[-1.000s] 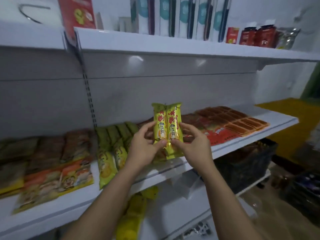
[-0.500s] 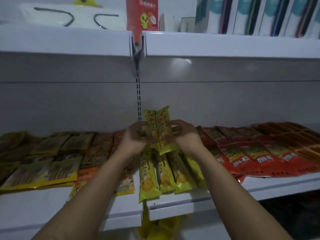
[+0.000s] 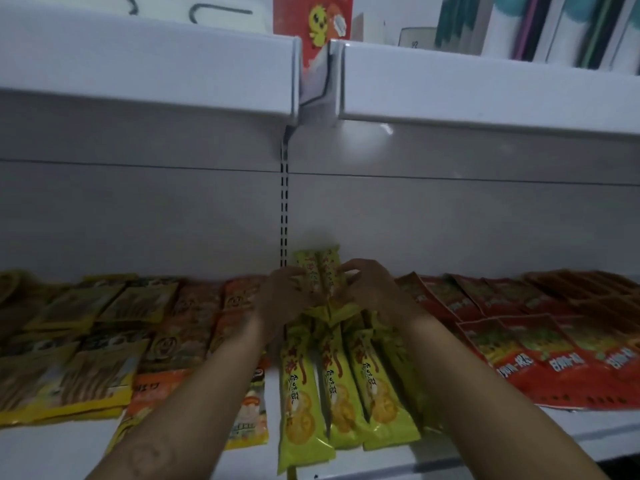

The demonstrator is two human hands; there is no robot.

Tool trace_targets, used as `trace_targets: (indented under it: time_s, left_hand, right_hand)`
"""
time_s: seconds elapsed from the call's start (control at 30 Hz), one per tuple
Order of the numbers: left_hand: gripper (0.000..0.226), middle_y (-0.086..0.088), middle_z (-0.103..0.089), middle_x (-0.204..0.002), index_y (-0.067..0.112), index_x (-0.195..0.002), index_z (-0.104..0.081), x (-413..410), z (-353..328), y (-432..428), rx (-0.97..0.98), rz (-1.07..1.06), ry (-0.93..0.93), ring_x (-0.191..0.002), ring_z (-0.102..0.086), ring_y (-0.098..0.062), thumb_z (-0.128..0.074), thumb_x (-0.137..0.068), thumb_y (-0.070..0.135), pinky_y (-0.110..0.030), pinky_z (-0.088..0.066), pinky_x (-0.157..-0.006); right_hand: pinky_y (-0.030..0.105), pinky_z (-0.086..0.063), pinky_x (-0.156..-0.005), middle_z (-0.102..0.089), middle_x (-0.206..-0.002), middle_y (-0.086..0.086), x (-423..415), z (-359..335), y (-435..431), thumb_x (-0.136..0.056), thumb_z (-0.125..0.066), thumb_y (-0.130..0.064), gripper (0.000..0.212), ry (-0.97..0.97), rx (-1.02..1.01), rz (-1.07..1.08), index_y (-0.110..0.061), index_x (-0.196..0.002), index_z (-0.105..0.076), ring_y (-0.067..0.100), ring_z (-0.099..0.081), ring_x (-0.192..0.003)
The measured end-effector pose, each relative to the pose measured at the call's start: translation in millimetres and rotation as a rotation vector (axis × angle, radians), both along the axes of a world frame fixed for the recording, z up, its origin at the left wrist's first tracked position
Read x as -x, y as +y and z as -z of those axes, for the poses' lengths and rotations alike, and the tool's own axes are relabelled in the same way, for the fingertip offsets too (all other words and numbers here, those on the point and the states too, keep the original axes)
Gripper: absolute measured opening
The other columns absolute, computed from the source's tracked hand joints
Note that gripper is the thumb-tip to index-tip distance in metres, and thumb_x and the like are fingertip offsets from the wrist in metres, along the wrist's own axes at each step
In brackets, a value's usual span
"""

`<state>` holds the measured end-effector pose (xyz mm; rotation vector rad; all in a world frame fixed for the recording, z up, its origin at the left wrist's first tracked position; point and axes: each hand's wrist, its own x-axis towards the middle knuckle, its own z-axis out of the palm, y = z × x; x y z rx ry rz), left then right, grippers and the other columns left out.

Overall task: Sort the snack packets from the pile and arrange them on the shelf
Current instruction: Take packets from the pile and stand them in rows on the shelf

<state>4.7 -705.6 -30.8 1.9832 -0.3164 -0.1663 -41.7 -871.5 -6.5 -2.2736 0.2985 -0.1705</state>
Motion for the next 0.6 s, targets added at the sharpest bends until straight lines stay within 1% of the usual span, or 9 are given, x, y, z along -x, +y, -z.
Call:
trace_targets:
  time_s: [0.03, 0.13, 0.23, 0.3, 0.37, 0.4, 0.47, 0.57, 0.6]
  left_hand:
    - [0.074, -0.012, -0.061, -0.129, 0.016, -0.136, -0.054, -0.1, 2.2, -2.0, -0.034, -0.009, -0.010, -0.106, -0.063, -0.026, -0.088, -0.071, 0.023, -0.030, -0.052, -0.081]
    - [0.073, -0.009, -0.059, -0.129, 0.015, -0.135, -0.055, 3.4, 9.2, -6.1, -0.092, -0.038, -0.032, -0.096, -0.060, -0.020, -0.088, -0.072, 0.027, -0.028, -0.049, -0.076]
    - [0.074, -0.009, -0.059, -0.130, 0.017, -0.135, -0.057, 5.7, 13.3, -9.5, -0.147, -0.056, -0.054, -0.103, -0.063, -0.025, -0.088, -0.069, 0.033, -0.034, -0.054, -0.083]
    - [0.070, -0.008, -0.059, -0.130, 0.017, -0.135, -0.057, 7.7, 12.5, -11.4, -0.197, -0.064, -0.079, -0.102, -0.062, -0.024, -0.086, -0.073, 0.032, -0.027, -0.051, -0.080]
    - [0.066, -0.008, -0.060, -0.128, 0.016, -0.135, -0.057, 8.8, 13.1, -11.4, -0.202, -0.080, -0.089, -0.094, -0.060, -0.018, -0.084, -0.076, 0.030, -0.022, -0.049, -0.072]
    - [0.065, -0.009, -0.061, -0.128, 0.017, -0.134, -0.057, 8.6, 14.3, -10.9, -0.191, -0.088, -0.090, -0.094, -0.061, -0.019, -0.084, -0.077, 0.030, -0.025, -0.052, -0.074]
    - [0.063, -0.011, -0.061, -0.128, 0.015, -0.133, -0.059, 8.9, 15.4, -9.2, -0.186, -0.108, -0.089, -0.103, -0.064, -0.026, -0.083, -0.077, 0.031, -0.035, -0.055, -0.087]
    - [0.061, -0.012, -0.061, -0.130, 0.011, -0.132, -0.059, 10.4, 13.6, -8.1, -0.203, -0.114, -0.098, -0.108, -0.062, -0.025, -0.081, -0.079, 0.030, -0.031, -0.051, -0.088]
    - [0.060, -0.012, -0.060, -0.132, 0.010, -0.133, -0.059, 10.7, 12.8, -8.4, -0.205, -0.114, -0.108, -0.111, -0.061, -0.025, -0.081, -0.080, 0.030, -0.032, -0.051, -0.092]
  right_hand:
    - [0.040, -0.057, -0.086, -0.057, -0.132, 0.010, -1.8, 1.7, -3.1, -0.074, -0.083, -0.009, 0.053, 0.012, 0.024, -0.012, -0.019, -0.122, -0.063, 0.027, -0.061, -0.108]
    - [0.028, -0.046, -0.082, -0.054, -0.135, 0.006, -3.5, 6.8, -8.0, -0.078, -0.080, -0.013, 0.052, 0.033, 0.105, -0.061, -0.015, -0.127, -0.062, 0.024, -0.054, -0.118]
    - [0.021, -0.041, -0.071, -0.058, -0.131, 0.005, -3.7, 10.1, -11.6, -0.081, -0.075, -0.016, 0.046, 0.045, 0.154, -0.086, -0.015, -0.126, -0.064, 0.020, -0.056, -0.109]
    - [0.017, -0.040, -0.062, -0.060, -0.129, 0.004, -2.2, 10.1, -13.3, -0.083, -0.075, -0.018, 0.042, 0.039, 0.184, -0.105, -0.014, -0.124, -0.066, 0.016, -0.056, -0.100]
    - [0.020, -0.044, -0.068, -0.061, -0.129, 0.005, -0.4, 11.5, -17.2, -0.082, -0.077, -0.021, 0.042, 0.019, 0.168, -0.101, -0.013, -0.122, -0.067, 0.018, -0.058, -0.105]
    - [0.024, -0.048, -0.074, -0.063, -0.128, 0.007, 0.9, 12.6, -19.4, -0.081, -0.078, -0.022, 0.040, 0.005, 0.148, -0.096, -0.011, -0.119, -0.069, 0.019, -0.061, -0.108]
    - [0.031, -0.051, -0.083, -0.067, -0.123, 0.008, 5.0, 14.1, -22.4, -0.082, -0.078, -0.026, 0.035, -0.015, 0.119, -0.099, -0.008, -0.111, -0.072, 0.022, -0.064, -0.107]
    - [0.029, -0.050, -0.083, -0.068, -0.123, 0.006, 4.7, 16.5, -24.7, -0.083, -0.076, -0.031, 0.033, -0.014, 0.149, -0.121, -0.007, -0.105, -0.073, 0.022, -0.066, -0.104]
    - [0.029, -0.049, -0.083, -0.067, -0.124, 0.006, 3.7, 16.7, -24.4, -0.083, -0.076, -0.032, 0.033, -0.007, 0.159, -0.118, -0.007, -0.105, -0.073, 0.022, -0.066, -0.105]
